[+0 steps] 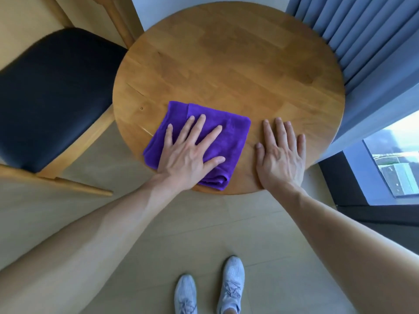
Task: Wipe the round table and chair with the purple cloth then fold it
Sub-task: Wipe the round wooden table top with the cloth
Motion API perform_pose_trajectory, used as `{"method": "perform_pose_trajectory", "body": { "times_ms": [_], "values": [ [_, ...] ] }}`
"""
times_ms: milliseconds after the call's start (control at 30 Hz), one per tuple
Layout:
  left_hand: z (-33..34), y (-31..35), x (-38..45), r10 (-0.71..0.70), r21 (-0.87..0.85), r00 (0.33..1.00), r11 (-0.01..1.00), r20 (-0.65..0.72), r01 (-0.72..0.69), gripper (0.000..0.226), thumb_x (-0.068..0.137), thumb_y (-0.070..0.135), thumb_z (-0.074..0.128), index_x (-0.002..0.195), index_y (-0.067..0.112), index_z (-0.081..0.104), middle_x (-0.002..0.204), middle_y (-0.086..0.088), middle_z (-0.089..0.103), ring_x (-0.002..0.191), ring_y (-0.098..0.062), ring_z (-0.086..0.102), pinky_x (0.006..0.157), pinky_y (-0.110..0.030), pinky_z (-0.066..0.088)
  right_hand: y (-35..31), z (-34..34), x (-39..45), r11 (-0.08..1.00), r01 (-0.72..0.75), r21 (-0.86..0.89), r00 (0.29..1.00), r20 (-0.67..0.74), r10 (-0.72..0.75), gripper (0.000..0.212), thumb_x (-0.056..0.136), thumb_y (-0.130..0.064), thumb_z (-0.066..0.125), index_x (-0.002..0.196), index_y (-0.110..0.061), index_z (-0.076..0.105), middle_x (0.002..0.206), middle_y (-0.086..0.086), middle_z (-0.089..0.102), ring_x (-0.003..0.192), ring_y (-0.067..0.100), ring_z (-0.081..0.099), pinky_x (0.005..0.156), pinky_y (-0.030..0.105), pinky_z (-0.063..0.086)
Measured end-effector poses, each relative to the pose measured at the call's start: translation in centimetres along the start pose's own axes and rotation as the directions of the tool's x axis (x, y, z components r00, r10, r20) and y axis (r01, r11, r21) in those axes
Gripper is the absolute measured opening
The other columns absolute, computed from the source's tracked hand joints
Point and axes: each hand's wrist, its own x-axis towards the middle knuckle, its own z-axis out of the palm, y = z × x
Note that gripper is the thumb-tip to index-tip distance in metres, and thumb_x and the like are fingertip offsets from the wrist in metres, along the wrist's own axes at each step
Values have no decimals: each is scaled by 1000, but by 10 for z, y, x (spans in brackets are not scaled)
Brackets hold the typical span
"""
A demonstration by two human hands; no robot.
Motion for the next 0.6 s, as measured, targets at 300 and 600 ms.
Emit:
{"method": "perform_pose_trajectory", "body": {
  "times_ms": [300,600],
  "values": [
    [-14,-71,55,-488,-98,870,865,68,493,79,90,79,14,158,39,5,169,-5,-3,155,-29,-3,121,-63,5,1,-2,-2,1000,26,10,999,26,-27,58,102,-44,19,157,-26,18,165,0,15,153,22,6,123,49,5],
    [-5,74,67,-237,-84,970,969,-56,232,75,90,70,23,157,36,21,168,-5,13,154,-31,9,120,-62,8,12,-20,9,860,-77,504,996,1,88,56,101,-36,22,154,-23,28,158,0,35,150,13,21,124,41,7]
  ]
}}
